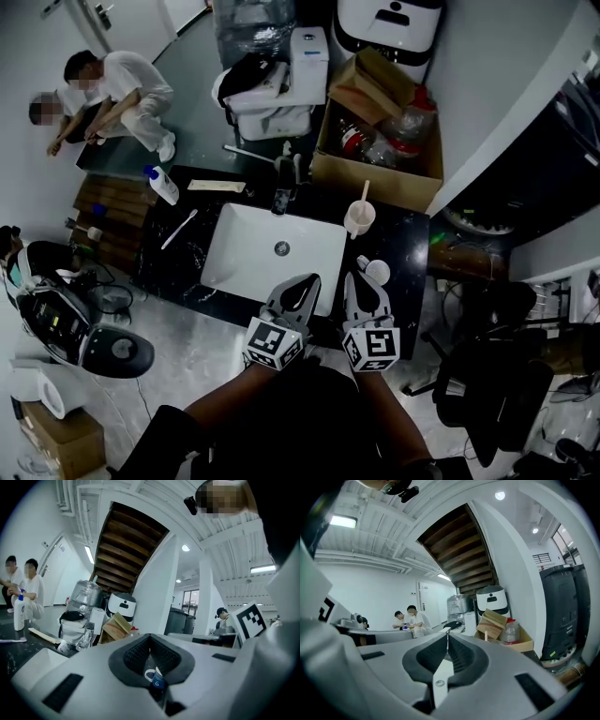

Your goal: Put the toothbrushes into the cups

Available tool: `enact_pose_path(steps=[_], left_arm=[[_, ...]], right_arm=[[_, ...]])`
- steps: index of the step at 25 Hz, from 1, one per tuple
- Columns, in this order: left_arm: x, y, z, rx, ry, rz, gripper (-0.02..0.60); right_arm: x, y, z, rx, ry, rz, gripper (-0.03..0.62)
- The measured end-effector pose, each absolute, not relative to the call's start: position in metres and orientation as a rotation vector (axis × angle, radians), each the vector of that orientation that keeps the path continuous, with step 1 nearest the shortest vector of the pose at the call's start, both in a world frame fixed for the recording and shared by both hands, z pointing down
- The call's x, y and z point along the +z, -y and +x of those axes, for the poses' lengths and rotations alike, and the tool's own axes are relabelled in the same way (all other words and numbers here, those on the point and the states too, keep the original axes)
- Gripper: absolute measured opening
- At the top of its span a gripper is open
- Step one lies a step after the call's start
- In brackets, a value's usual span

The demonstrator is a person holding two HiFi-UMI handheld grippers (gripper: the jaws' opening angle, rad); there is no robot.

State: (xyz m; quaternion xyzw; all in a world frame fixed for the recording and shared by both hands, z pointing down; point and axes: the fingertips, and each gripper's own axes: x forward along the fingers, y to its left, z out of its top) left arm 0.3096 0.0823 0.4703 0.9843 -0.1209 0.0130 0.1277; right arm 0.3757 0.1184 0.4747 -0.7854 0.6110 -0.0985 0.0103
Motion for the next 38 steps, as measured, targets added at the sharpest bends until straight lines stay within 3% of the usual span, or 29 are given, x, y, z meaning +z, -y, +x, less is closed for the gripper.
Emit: enact_pose_path(steps=[17, 38], left_arm=[[0.464, -0.115, 0.261, 0.042, 0.378, 2.899, 0.015], [0.448, -0.018, 0.137, -0.047, 0.299, 2.888, 0.015]], right_arm=[[0.471, -0.149, 0.301, -0.265, -1.958, -2.481, 0.023], [0.460, -0.040, 0.167, -0.214, -2.048, -2.498, 0.023]])
